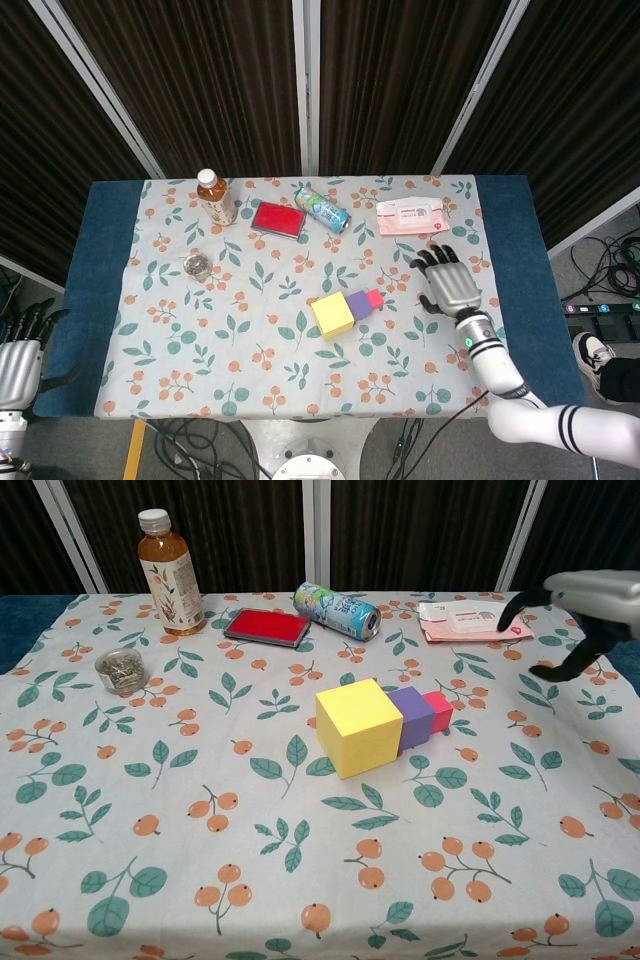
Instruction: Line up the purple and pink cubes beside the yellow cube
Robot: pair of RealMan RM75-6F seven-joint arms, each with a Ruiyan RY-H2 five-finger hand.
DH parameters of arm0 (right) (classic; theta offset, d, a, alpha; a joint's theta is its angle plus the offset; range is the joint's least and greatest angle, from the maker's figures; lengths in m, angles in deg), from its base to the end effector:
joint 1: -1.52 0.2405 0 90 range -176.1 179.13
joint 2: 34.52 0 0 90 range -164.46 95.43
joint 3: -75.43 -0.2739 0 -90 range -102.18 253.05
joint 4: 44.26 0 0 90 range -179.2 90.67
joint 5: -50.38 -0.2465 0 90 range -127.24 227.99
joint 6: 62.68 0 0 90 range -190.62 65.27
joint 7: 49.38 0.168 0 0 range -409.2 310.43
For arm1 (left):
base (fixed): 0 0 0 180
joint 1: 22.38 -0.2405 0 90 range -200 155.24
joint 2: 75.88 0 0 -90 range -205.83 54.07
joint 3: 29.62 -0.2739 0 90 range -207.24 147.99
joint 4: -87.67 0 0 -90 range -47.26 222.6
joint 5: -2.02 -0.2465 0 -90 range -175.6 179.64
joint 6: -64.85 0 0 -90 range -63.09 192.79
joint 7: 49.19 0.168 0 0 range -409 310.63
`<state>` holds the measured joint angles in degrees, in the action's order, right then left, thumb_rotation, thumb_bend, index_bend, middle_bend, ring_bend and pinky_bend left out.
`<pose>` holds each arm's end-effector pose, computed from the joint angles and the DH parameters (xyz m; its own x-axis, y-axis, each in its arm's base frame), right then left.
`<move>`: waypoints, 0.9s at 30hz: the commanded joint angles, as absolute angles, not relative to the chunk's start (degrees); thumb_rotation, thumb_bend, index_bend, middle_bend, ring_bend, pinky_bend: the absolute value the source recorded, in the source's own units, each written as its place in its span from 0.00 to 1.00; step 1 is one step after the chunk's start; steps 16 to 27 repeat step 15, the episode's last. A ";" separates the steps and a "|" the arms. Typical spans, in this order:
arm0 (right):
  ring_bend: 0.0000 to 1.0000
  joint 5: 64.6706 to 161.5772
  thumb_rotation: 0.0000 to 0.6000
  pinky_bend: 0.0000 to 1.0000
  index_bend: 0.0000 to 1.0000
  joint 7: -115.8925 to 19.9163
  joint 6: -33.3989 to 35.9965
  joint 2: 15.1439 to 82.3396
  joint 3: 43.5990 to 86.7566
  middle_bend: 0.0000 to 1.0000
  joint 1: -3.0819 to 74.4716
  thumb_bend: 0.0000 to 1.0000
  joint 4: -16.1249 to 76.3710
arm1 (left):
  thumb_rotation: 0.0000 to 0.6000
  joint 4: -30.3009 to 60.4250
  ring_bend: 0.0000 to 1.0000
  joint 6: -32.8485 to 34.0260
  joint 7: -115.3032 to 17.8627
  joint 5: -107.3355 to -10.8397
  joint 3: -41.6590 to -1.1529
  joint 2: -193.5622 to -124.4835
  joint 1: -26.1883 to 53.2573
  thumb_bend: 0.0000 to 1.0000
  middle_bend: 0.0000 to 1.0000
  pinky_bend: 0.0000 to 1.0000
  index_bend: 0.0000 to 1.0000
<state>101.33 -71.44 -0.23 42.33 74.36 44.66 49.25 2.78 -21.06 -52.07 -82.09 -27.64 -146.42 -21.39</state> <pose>-0.2181 -0.3713 0.0011 0.4966 -0.2940 0.8167 -0.8678 -0.1908 0.4589 -0.3763 0.1820 0.1094 0.3632 0.0249 0.9314 0.9270 0.0913 -0.3639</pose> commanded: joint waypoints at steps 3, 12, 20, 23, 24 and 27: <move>0.00 120.63 1.00 0.03 0.12 -58.48 17.23 35.37 80.38 0.06 30.20 0.28 52.36 | 1.00 2.58 0.09 -20.41 -51.58 -81.92 -27.47 -146.55 -20.90 0.03 0.18 0.13 0.25; 0.00 131.71 1.00 0.00 0.06 -50.46 27.93 33.22 84.58 0.00 18.84 0.28 50.06 | 1.00 1.33 0.09 -19.78 -50.06 -82.05 -27.27 -146.45 -20.05 0.03 0.18 0.13 0.25; 0.00 133.25 1.00 0.00 0.06 -49.93 28.71 33.26 84.41 0.00 17.20 0.27 49.64 | 1.00 0.82 0.09 -19.88 -49.58 -82.18 -27.18 -146.29 -19.88 0.03 0.18 0.13 0.25; 0.00 133.25 1.00 0.00 0.06 -49.93 28.71 33.26 84.41 0.00 17.20 0.27 49.64 | 1.00 0.82 0.09 -19.88 -49.58 -82.18 -27.18 -146.29 -19.88 0.03 0.18 0.13 0.25; 0.00 133.25 1.00 0.00 0.06 -49.93 28.71 33.26 84.41 0.00 17.20 0.27 49.64 | 1.00 0.82 0.09 -19.88 -49.58 -82.18 -27.18 -146.29 -19.88 0.03 0.18 0.13 0.25; 0.00 133.25 1.00 0.00 0.06 -49.93 28.71 33.26 84.41 0.00 17.20 0.27 49.64 | 1.00 0.82 0.09 -19.88 -49.58 -82.18 -27.18 -146.29 -19.88 0.03 0.18 0.13 0.25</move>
